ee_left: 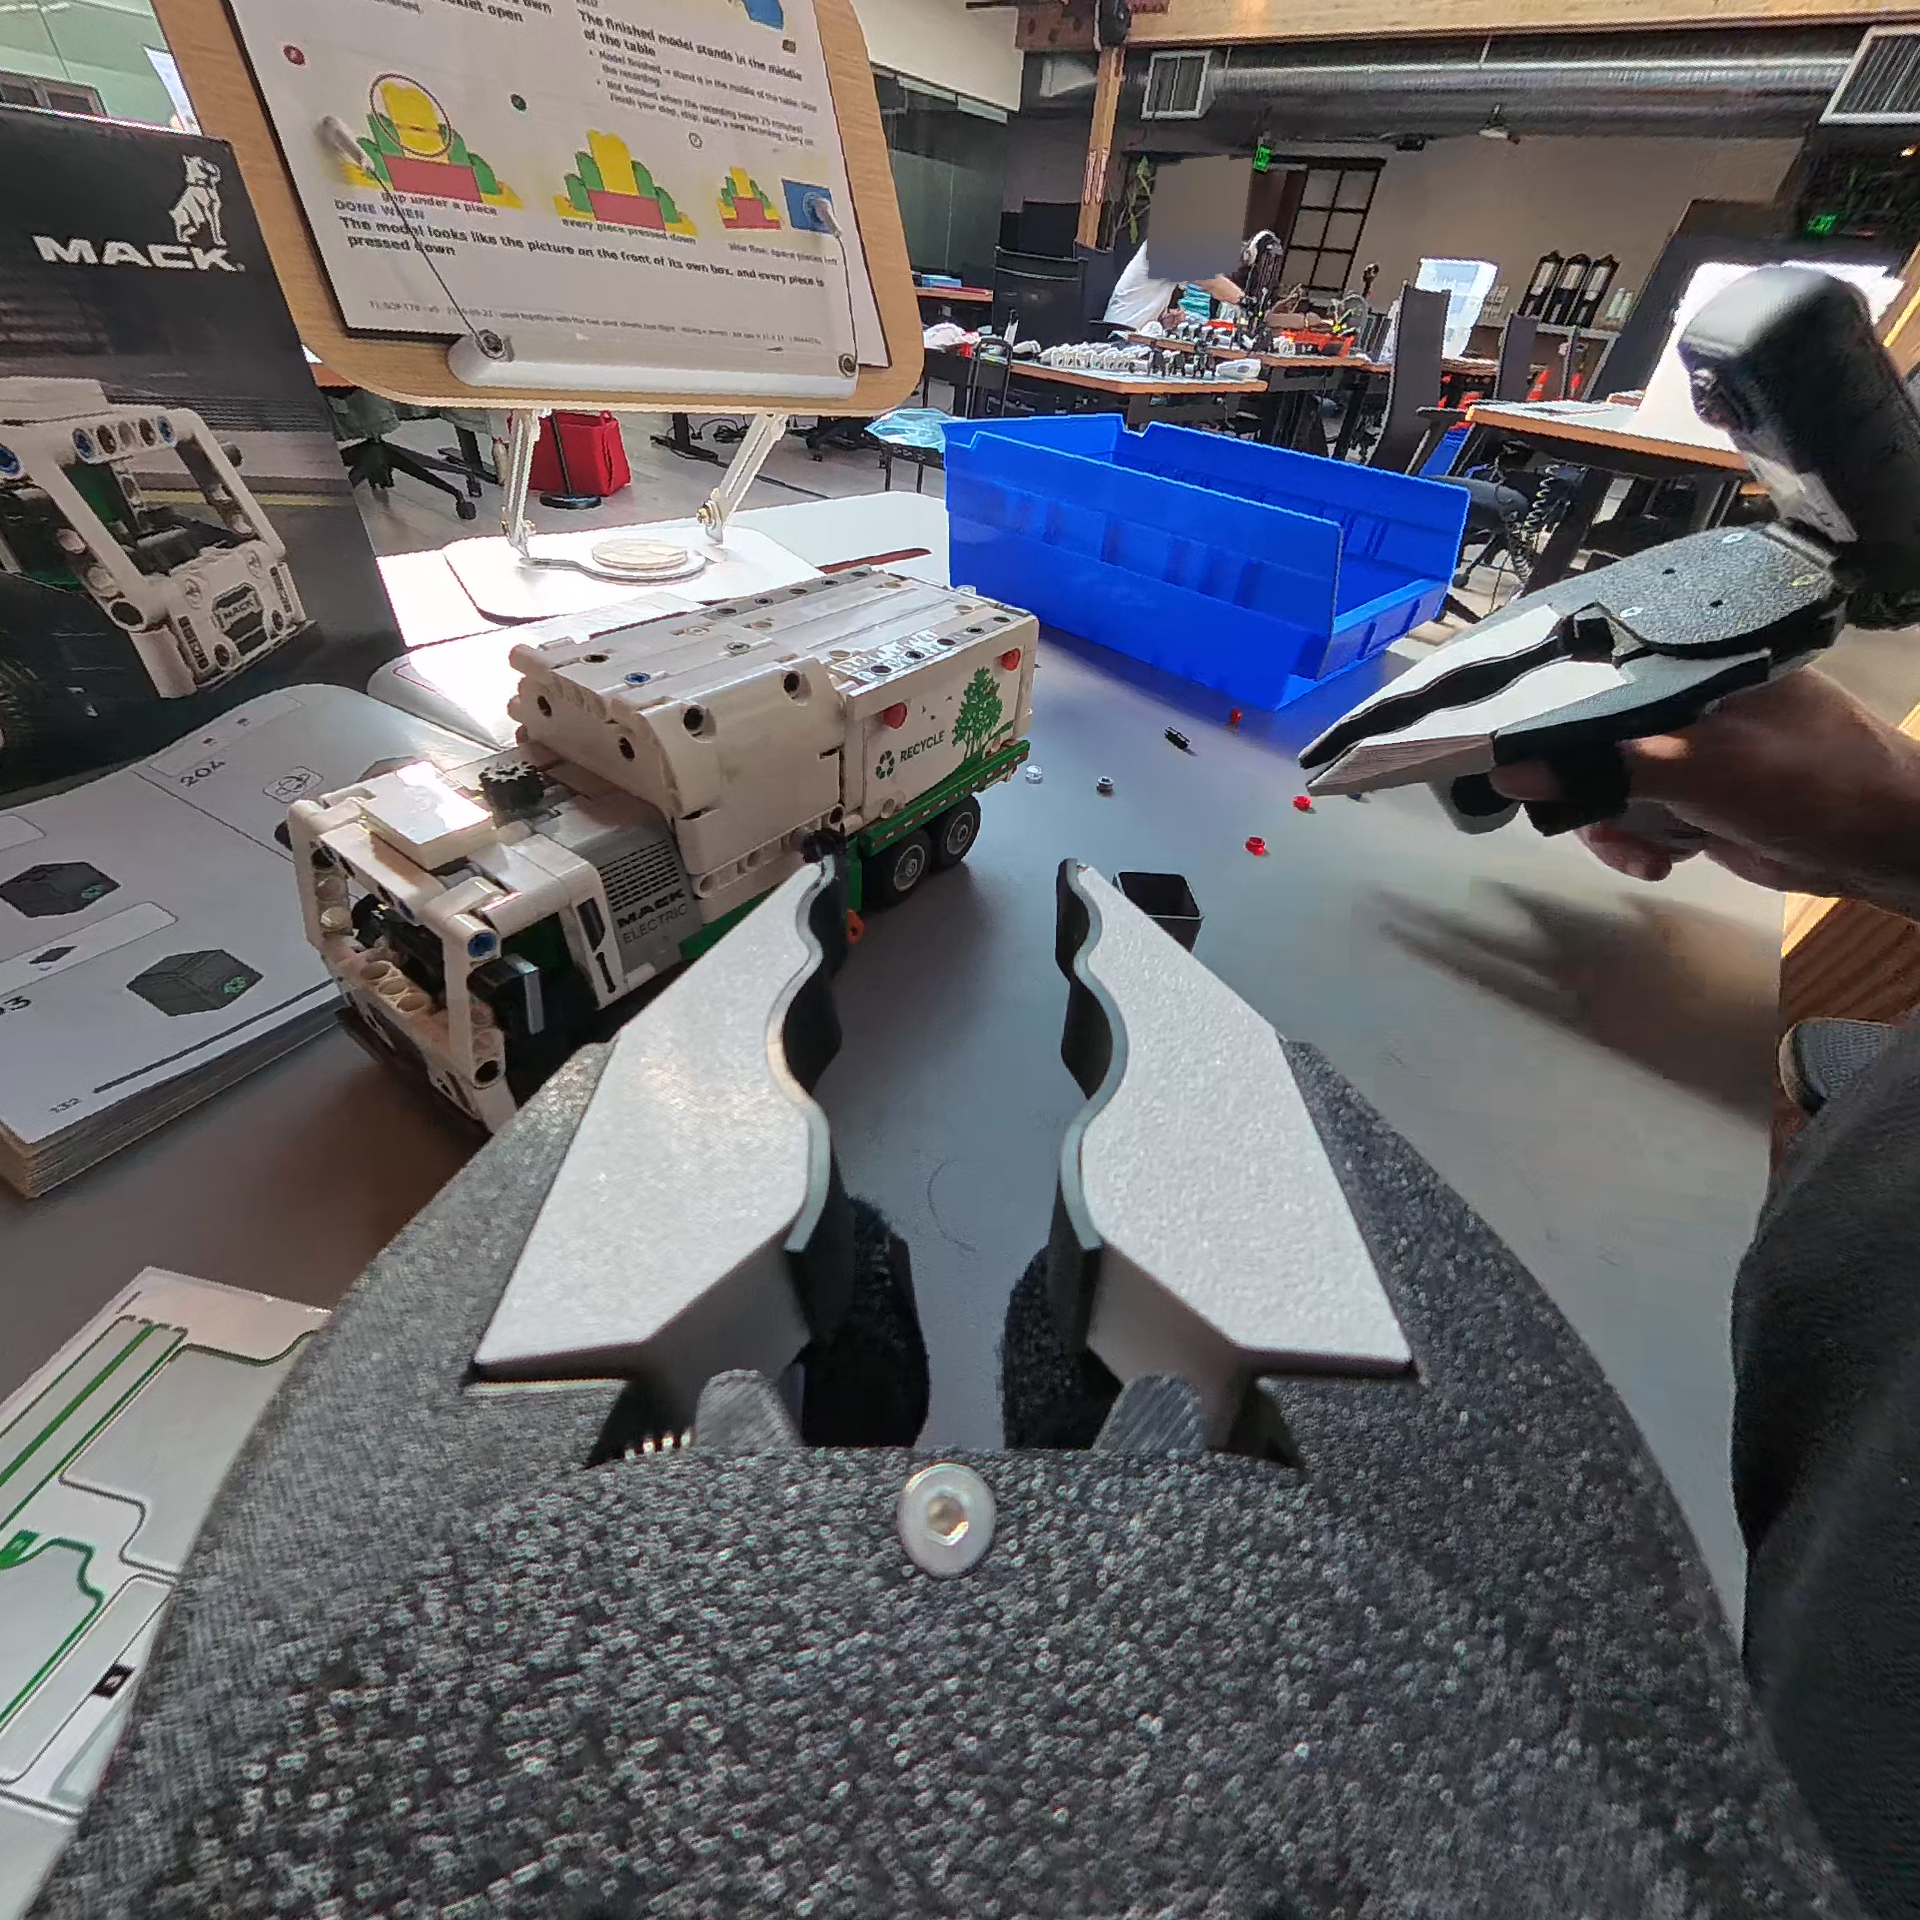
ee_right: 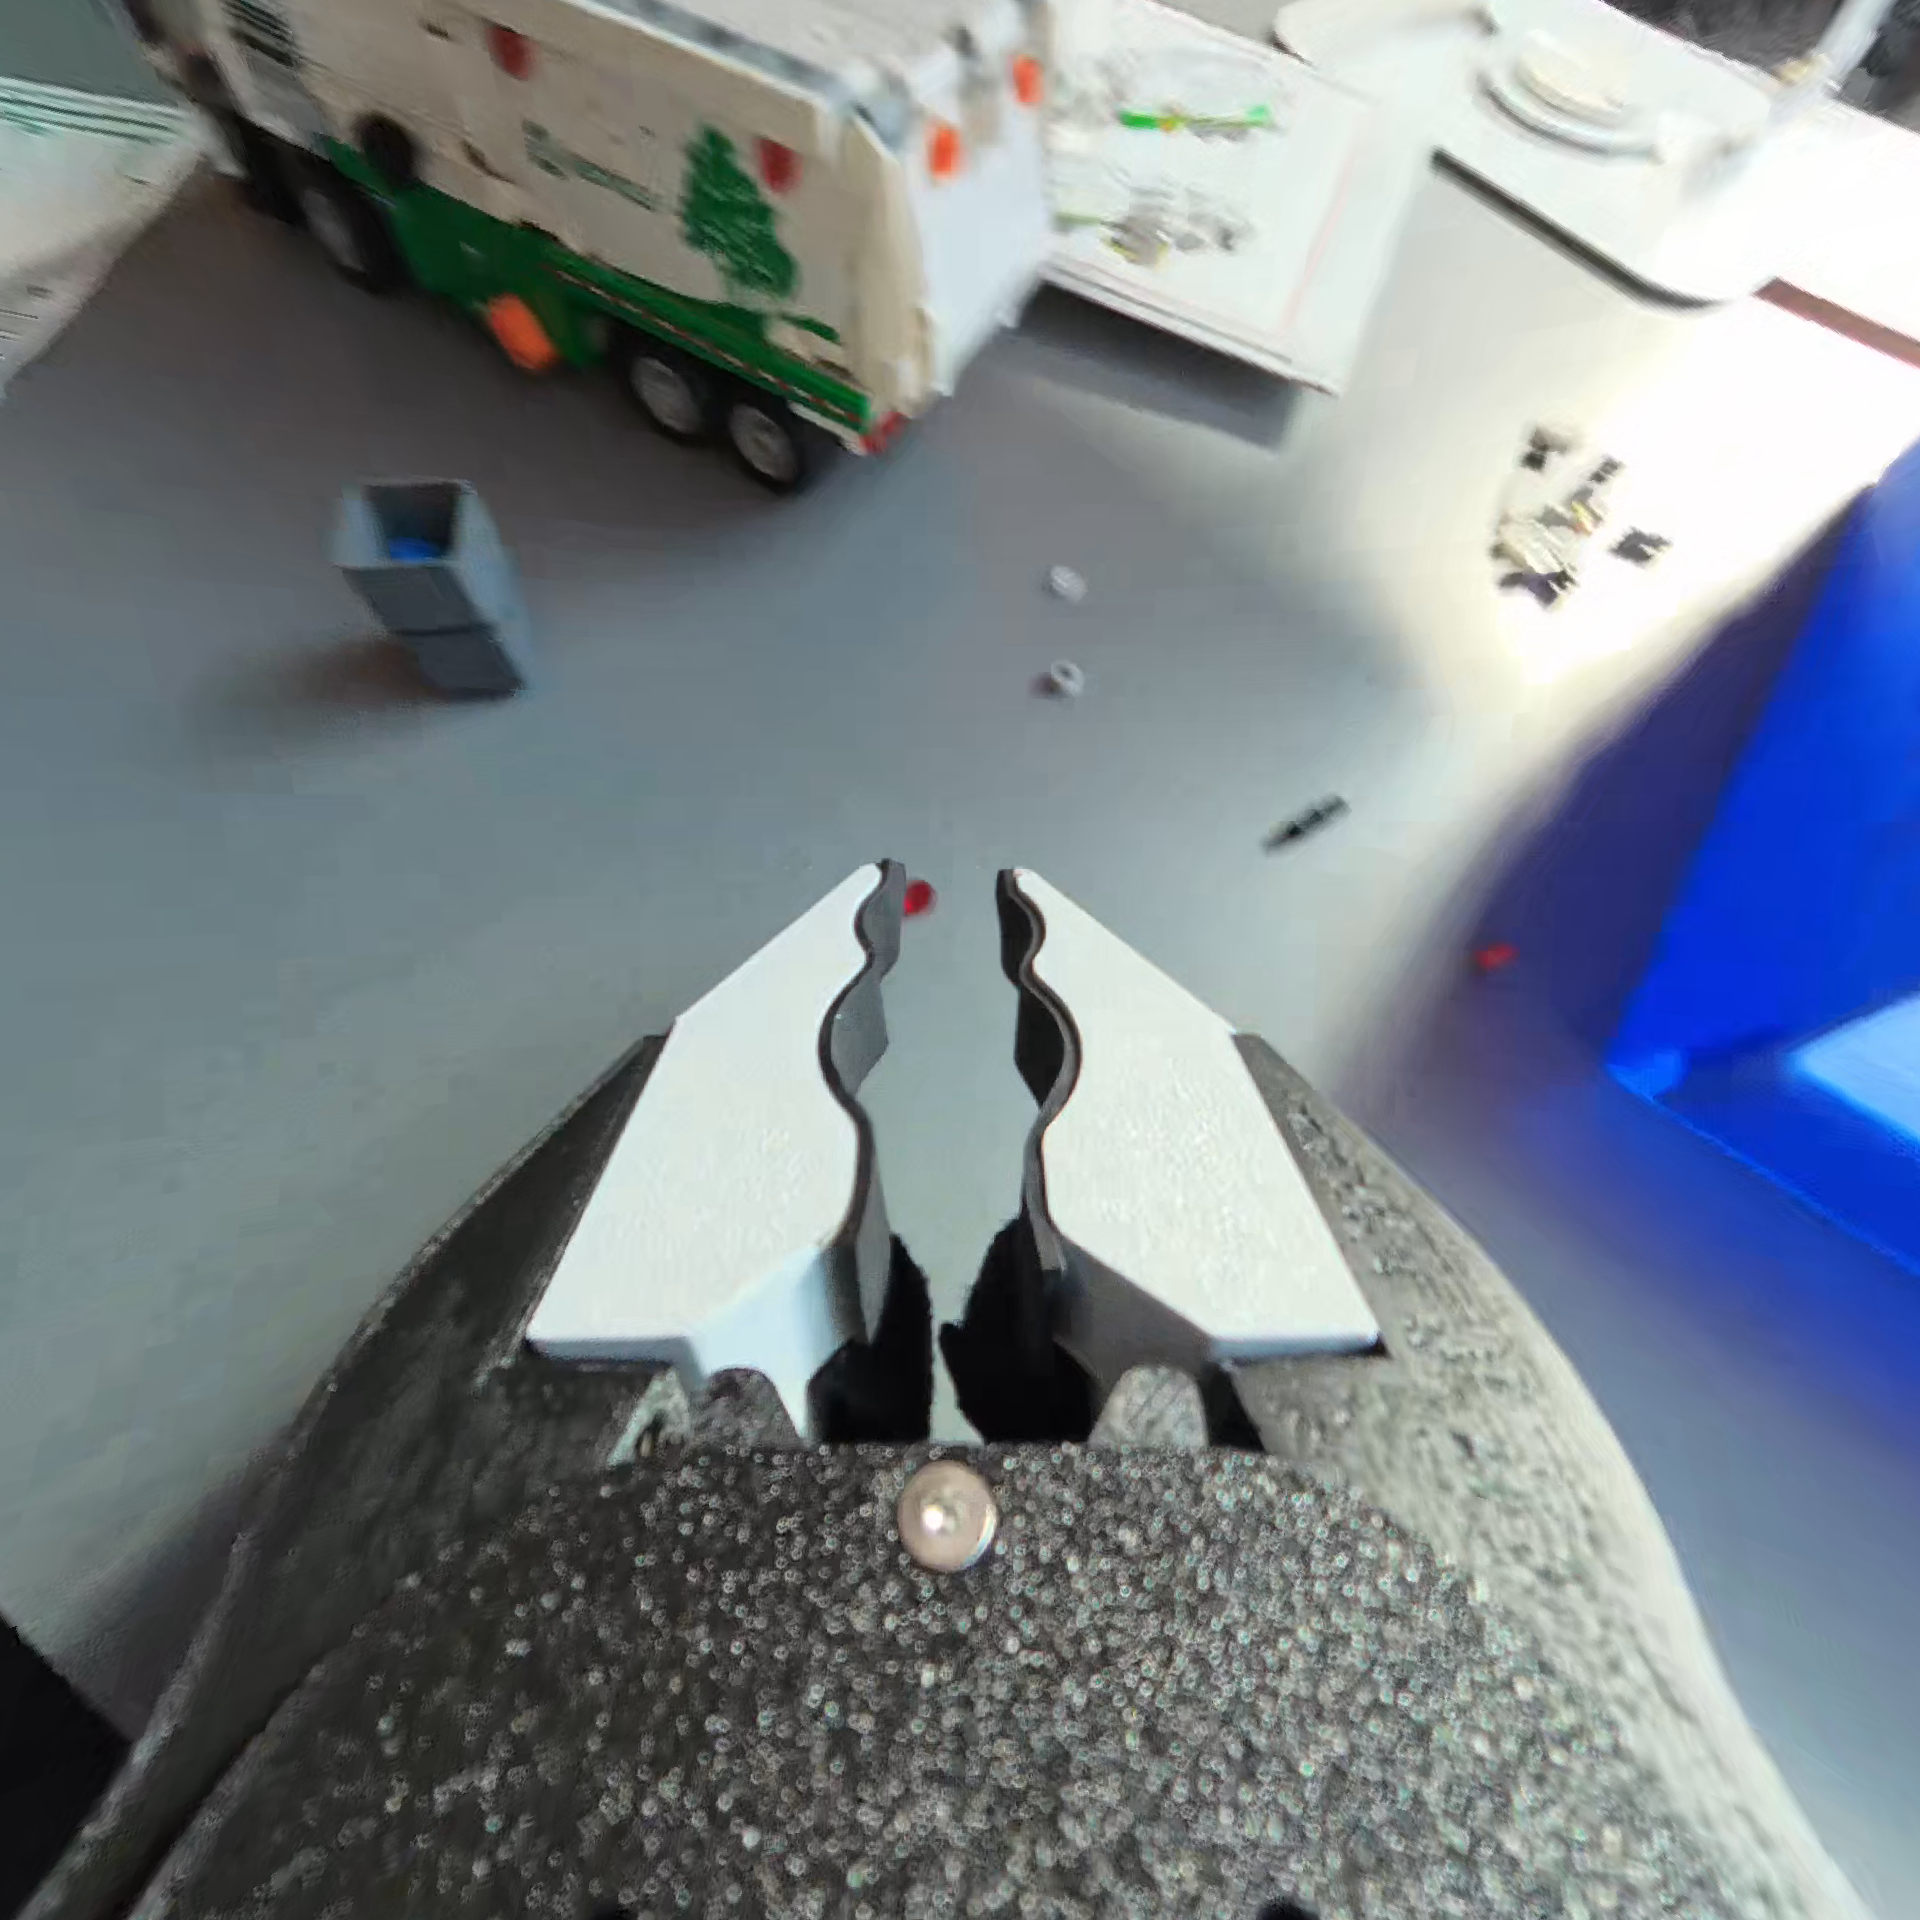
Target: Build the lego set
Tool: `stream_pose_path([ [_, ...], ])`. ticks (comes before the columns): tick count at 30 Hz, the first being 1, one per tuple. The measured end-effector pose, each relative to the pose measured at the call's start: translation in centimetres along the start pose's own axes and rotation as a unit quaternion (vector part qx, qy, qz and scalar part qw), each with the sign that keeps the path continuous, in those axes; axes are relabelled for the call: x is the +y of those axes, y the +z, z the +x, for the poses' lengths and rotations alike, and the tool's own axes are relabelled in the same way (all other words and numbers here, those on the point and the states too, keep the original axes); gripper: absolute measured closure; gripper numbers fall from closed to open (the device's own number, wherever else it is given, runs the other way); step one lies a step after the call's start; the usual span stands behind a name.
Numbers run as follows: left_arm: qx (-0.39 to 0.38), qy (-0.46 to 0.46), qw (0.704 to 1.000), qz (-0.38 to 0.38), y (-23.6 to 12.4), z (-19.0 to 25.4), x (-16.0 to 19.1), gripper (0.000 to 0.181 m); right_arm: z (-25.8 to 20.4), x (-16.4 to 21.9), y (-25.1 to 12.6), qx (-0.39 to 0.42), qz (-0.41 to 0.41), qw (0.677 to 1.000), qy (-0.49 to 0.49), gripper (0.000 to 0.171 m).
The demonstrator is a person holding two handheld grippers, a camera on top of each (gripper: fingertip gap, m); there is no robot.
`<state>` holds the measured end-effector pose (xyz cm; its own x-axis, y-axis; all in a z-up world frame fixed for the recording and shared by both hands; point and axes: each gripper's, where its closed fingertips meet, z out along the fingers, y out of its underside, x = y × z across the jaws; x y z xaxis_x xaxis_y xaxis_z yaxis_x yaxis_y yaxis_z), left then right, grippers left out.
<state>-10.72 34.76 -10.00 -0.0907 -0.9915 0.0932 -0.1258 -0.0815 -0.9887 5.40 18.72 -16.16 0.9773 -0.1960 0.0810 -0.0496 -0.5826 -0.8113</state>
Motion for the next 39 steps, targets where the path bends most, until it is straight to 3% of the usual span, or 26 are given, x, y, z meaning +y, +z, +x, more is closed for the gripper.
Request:
stream_pose_path([
  [5, 0.006, 0.004, 1.0, -0.008, 0.3, 0.3, 0.2, 0.144, 3.7, 2.7, -0.4, 0.054, -0.02, 0.997, 0.049, 0.152],
  [17, 0.0, 0.004, 1.0, 0.002, 0.1, 0.1, 0.0, 0.144, 3.2, 3.6, 0.6, 0.039, -0.058, 0.997, 0.042, 0.165],
  [22, 0.002, 0.001, 1.0, 0.004, 0.0, 0.1, -0.1, 0.144, -5.0, -4.3, 1.7, -0.092, 0.064, 0.994, -0.015, 0.165],
  [24, 0.0, 0.003, 1.0, 0.008, -0.1, 0.1, -0.2, 0.144, -8.8, -6.5, 2.6, -0.135, 0.073, 0.987, -0.044, 0.165],
  [30, 0.0, 0.001, 1.0, 0.017, -0.3, 0.0, -0.4, 0.144, -11.0, -6.7, 5.1, -0.137, 0.044, 0.984, -0.104, 0.165],
  [39, 0.003, -0.002, 1.0, 0.012, -0.2, 0.0, -0.3, 0.144, -10.9, -5.9, 4.5, -0.147, 0.037, 0.985, -0.083, 0.157],
])
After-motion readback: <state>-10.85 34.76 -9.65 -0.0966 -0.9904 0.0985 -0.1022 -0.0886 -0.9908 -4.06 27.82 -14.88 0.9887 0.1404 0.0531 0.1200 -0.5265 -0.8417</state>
